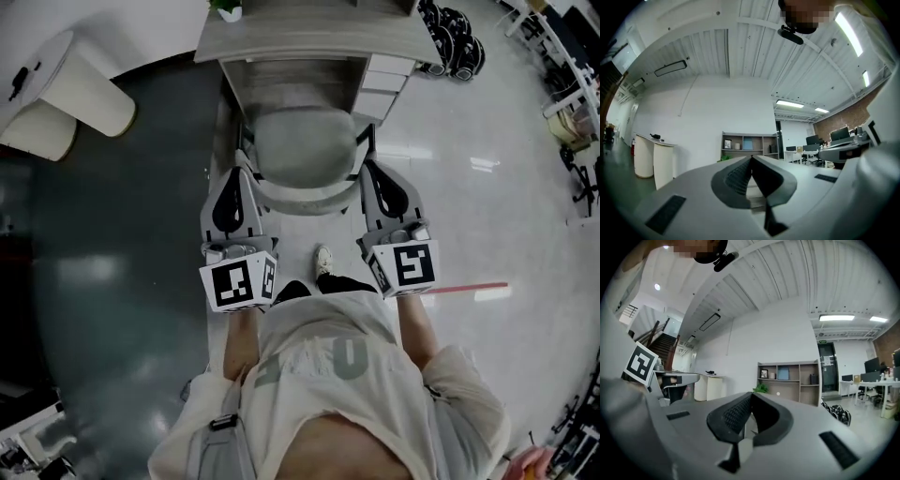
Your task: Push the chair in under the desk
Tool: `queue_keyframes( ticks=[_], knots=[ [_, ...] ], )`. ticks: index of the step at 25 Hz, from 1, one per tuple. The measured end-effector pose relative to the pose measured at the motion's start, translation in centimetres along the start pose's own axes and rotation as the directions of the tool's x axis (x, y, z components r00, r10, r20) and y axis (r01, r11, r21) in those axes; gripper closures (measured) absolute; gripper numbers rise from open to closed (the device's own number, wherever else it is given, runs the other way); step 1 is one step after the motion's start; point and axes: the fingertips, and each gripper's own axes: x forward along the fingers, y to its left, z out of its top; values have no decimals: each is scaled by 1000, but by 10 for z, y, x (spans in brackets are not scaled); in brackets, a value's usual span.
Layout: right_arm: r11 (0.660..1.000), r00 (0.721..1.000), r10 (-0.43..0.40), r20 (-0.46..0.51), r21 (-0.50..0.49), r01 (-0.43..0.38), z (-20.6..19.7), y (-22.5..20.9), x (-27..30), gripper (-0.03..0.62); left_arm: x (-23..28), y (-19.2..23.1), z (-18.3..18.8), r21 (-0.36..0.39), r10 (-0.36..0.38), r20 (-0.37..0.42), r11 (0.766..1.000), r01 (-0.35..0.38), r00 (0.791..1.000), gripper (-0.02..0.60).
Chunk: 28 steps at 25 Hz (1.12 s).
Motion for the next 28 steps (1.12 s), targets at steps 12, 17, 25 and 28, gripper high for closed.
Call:
queue_keyframes(
  ticks=[12, 17, 25, 28],
  knots=[
    [999, 998, 18, -56, 33, -16, -23, -23, 103, 580, 89, 35, -3, 25, -27, -14, 999, 27, 1000, 568],
    [999, 999, -7, -48, 48, 9, -20, -33, 115, 580, 111, 31, -11, 43, -94, -39, 994, 95, 995, 568],
    [983, 975, 150, -162, 128, -130, -52, -19, 129, 515, 123, 7, -49, 26, -329, -209, 939, 342, 921, 482],
    [960, 930, 265, -255, 165, -228, -86, -2, 121, 387, 112, -21, -89, 12, -470, -348, 863, 505, 811, 389]
  ],
)
